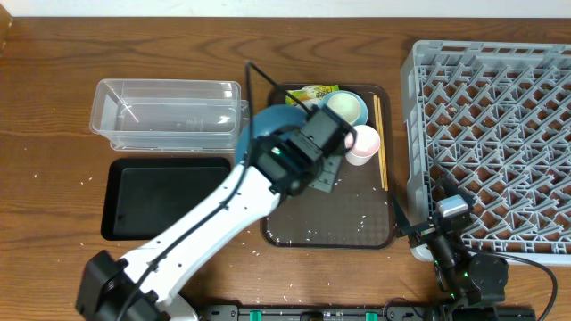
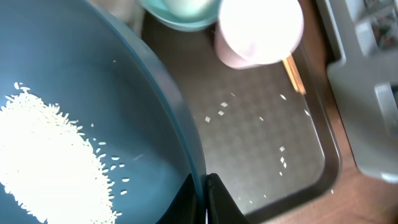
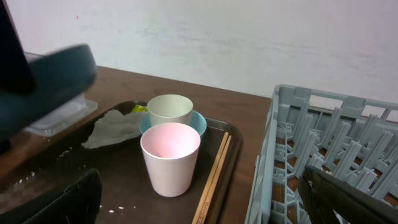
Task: Sort waste into correct bins and load items into the dishwasher rack
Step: 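Lift the blue plate with the left gripper over the black tray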
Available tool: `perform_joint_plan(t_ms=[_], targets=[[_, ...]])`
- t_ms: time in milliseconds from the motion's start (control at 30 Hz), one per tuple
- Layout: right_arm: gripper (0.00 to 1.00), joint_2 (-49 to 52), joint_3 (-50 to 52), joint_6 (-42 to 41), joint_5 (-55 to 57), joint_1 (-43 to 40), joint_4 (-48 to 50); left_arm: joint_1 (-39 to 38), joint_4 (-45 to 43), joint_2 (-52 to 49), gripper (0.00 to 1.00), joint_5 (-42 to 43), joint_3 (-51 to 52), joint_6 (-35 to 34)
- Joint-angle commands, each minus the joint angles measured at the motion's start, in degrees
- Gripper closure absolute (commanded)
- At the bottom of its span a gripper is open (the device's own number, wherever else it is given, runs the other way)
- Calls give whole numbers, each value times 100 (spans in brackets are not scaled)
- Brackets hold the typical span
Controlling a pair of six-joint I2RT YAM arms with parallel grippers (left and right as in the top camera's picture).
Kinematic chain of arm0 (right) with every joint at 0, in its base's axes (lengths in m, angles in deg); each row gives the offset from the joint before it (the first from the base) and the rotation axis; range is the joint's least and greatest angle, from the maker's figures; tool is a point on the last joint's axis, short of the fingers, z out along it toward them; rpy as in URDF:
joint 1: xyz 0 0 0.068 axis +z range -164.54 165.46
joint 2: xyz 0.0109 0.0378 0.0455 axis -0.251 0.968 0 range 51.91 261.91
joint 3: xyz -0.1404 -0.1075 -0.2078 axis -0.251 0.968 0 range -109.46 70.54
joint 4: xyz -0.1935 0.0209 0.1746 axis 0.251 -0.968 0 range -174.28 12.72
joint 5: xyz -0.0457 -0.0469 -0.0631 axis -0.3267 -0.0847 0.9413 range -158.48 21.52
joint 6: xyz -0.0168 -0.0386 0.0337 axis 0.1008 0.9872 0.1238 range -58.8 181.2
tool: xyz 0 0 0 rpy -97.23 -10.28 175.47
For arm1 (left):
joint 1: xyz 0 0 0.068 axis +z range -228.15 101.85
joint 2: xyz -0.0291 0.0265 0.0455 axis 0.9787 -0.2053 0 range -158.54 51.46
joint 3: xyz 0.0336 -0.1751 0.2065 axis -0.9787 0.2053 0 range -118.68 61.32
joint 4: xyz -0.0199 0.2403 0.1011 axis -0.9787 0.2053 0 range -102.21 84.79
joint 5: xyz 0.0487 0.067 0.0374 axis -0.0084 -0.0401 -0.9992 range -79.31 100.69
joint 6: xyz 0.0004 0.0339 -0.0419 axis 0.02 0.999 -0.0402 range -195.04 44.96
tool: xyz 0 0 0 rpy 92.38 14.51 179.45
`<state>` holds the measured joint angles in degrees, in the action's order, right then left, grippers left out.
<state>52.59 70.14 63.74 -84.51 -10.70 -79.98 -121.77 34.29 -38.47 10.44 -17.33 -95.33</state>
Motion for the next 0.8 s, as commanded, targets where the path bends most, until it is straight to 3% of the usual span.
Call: perform_joint_plan(t_ms=[0, 400, 767], targets=[[1, -31, 9, -13, 15, 149, -24, 385, 57, 339, 94, -210, 0, -315], [1, -31, 9, -13, 15, 149, -24, 1991, 144, 1217, 94, 728, 0, -341], [1, -31, 9, -13, 15, 149, -24, 3543, 286, 1246, 94, 1910, 24, -363]])
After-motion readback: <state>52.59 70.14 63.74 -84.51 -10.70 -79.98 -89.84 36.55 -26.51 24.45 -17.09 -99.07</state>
